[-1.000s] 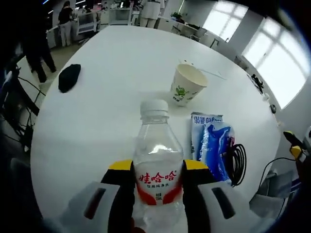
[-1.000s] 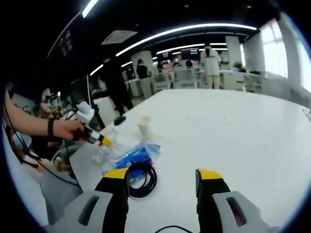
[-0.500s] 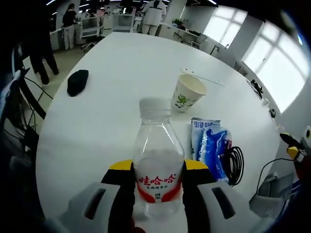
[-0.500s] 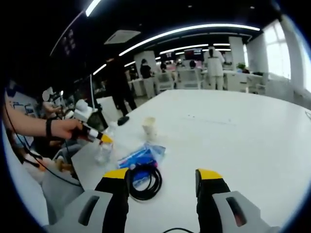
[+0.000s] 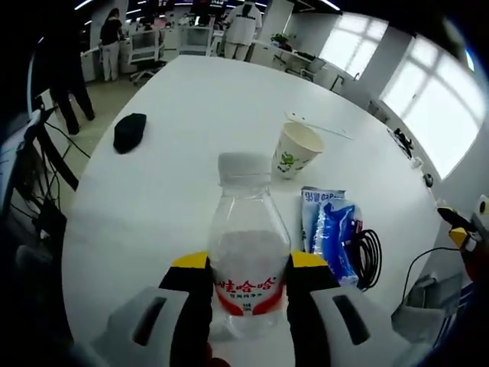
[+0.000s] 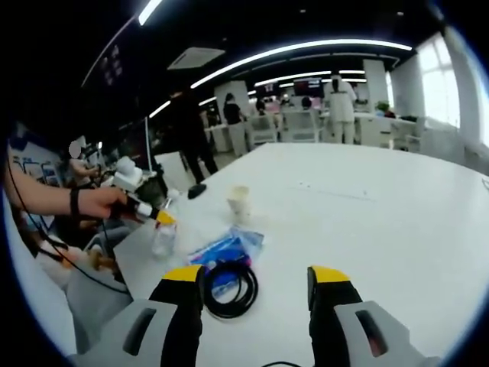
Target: Arrange the tabletop items into an orderly group along one side of the table until the central work area is clear of visible clutter.
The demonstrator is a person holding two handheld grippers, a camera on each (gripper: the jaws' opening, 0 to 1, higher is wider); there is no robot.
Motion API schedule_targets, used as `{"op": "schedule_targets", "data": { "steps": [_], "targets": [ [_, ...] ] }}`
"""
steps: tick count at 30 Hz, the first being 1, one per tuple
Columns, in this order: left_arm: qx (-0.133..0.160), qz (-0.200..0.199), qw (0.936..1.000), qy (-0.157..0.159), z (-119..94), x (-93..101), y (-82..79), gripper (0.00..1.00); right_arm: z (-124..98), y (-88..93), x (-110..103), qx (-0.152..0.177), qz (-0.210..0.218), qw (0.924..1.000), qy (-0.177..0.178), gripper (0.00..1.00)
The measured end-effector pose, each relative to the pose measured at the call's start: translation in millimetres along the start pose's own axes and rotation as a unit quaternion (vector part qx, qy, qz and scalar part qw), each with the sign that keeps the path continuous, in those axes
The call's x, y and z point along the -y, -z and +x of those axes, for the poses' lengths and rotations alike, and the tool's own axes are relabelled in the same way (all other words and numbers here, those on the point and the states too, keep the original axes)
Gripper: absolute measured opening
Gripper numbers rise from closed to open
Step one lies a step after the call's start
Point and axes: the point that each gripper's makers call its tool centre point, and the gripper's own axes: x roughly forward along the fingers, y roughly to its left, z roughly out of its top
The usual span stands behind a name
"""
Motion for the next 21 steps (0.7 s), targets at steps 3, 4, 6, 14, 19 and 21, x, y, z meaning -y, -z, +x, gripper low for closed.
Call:
{"op": "schedule_targets", "data": {
  "steps": [3, 4, 6, 14, 19, 21],
  "targets": [
    [0.002, 0.000, 1.0000, -0.001, -2.7, -0.4, 0.7, 0.35, 0.1, 0.0, -0.6, 0.000, -0.001, 1.0000, -0.001, 0.55],
    [0.003, 0.001, 1.0000, -0.001, -3.3, -0.2, 1.0, 0.35, 0.3, 0.1, -0.6, 0.000, 0.000, 1.0000, -0.001, 0.55],
    [0.004, 0.001, 1.0000, -0.002, -4.5, -0.5, 1.4, 0.35, 0.7, 1.0, -1.1, -0.002, -0.001, 1.0000, -0.002, 0.55],
    [0.009, 0.012, 0.9999, -0.005, -11.3, -0.1, 4.8, 0.35, 1.7, -0.3, -3.8, -0.001, -0.002, 1.0000, -0.005, 0.54],
    [0.013, 0.014, 0.9998, -0.008, -15.3, -1.8, 4.3, 0.35, 2.7, -1.6, -6.7, -0.001, -0.003, 1.0000, -0.007, 0.54],
    [0.016, 0.014, 0.9997, -0.009, -20.1, -0.8, 6.3, 0.35, 3.2, -1.4, -7.7, -0.001, -0.004, 1.0000, -0.007, 0.54]
  ]
}}
